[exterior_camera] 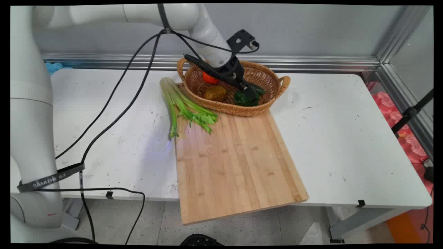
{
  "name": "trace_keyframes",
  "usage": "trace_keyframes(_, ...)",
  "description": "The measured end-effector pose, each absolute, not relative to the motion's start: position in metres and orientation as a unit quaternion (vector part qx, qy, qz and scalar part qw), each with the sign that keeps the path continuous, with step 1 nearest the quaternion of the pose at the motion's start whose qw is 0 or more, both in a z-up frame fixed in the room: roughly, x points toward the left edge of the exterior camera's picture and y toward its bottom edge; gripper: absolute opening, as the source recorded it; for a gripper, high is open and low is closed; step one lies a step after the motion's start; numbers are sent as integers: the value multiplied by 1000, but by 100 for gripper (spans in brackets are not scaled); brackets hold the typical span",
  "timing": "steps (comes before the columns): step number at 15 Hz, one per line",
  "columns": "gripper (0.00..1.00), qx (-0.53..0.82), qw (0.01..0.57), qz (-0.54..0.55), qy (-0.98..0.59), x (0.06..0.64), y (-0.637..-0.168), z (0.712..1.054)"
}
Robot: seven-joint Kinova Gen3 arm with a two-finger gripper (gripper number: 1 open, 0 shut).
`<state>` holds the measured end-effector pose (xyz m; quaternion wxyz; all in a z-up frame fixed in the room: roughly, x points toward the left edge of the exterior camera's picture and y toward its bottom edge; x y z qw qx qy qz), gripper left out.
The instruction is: Pick up the potato from the vegetable basket
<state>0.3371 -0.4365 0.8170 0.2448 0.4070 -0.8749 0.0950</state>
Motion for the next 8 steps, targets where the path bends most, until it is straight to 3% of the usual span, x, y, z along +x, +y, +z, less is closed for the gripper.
trace_keyframes(8, 100, 392, 258, 110, -876, 362, -413, 854)
